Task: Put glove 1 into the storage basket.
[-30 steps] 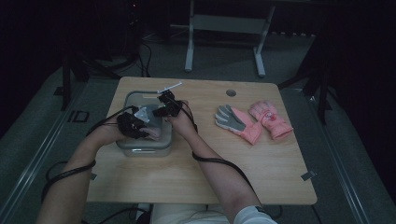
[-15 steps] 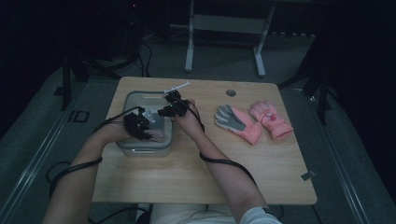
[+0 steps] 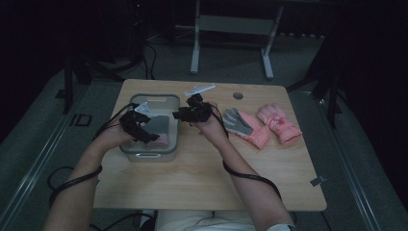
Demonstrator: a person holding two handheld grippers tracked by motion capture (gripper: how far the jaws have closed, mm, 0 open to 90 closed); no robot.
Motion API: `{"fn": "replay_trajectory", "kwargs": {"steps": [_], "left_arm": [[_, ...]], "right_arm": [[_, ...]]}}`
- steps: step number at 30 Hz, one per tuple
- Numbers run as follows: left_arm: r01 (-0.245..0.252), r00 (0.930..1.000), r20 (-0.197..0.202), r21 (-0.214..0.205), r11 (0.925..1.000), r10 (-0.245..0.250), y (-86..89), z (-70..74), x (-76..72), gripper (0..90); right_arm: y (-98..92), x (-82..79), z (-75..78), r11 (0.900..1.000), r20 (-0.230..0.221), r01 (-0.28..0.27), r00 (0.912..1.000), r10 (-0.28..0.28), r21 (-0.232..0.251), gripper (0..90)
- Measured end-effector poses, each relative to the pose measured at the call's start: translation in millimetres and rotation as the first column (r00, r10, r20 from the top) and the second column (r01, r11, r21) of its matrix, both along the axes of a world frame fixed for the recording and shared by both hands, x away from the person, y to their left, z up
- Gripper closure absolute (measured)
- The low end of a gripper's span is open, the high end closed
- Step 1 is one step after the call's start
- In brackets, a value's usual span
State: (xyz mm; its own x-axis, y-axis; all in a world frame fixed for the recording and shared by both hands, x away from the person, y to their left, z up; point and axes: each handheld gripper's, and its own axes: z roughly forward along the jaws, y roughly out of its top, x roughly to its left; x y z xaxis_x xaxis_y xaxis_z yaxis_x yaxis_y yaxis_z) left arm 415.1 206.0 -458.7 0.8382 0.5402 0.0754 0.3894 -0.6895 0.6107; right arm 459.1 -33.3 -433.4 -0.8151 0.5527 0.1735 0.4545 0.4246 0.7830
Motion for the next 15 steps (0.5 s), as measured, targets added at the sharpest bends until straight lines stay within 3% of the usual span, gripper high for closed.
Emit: {"fn": "replay_trajectory", "kwargs": {"steps": [4,7,9,10,12,13,15], "left_arm": [[0.017,0.9999,0.000,-0.051,0.9985,-0.017,-14.7,10.3,-8.4,7.6],[0.013,0.9999,0.003,-0.063,0.9979,-0.013,-25.9,15.3,-12.4,5.8],[0.009,0.9997,0.022,-0.078,0.9969,-0.008,-34.3,17.7,-16.0,4.2],[0.015,0.9994,0.031,-0.088,0.9960,-0.013,-38.3,18.8,-17.8,3.1],[0.010,0.9993,0.037,-0.094,0.9955,-0.007,-43.1,19.8,-19.5,3.1],[0.013,0.9987,0.051,-0.122,0.9925,-0.007,-52.2,20.9,-23.4,2.4],[0.022,0.9982,0.059,-0.135,0.9906,-0.015,-63.7,22.0,-27.6,2.2]], "right_arm": [[-17.9,-3.8,6.2,0.9998,0.019,-0.013,0.9997,0.013,-0.012,60.6],[-40.2,-4.8,9.7,1.0000,0.035,0.000,0.9994,0.000,-0.006,60.8],[-46.1,-4.6,10.5,0.9999,0.042,0.006,0.9991,-0.005,-0.009,60.8],[-58.7,-4.1,11.5,0.9997,0.062,0.015,0.9980,-0.014,-0.019,60.8],[-58.7,-4.1,11.5,0.9997,0.062,0.015,0.9980,-0.014,-0.019,60.8],[-77.7,-2.2,11.9,0.9989,0.080,0.034,0.9963,-0.031,-0.034,61.4],[-84.7,-1.3,11.8,0.9984,0.085,0.040,0.9957,-0.037,-0.039,61.6]]}}
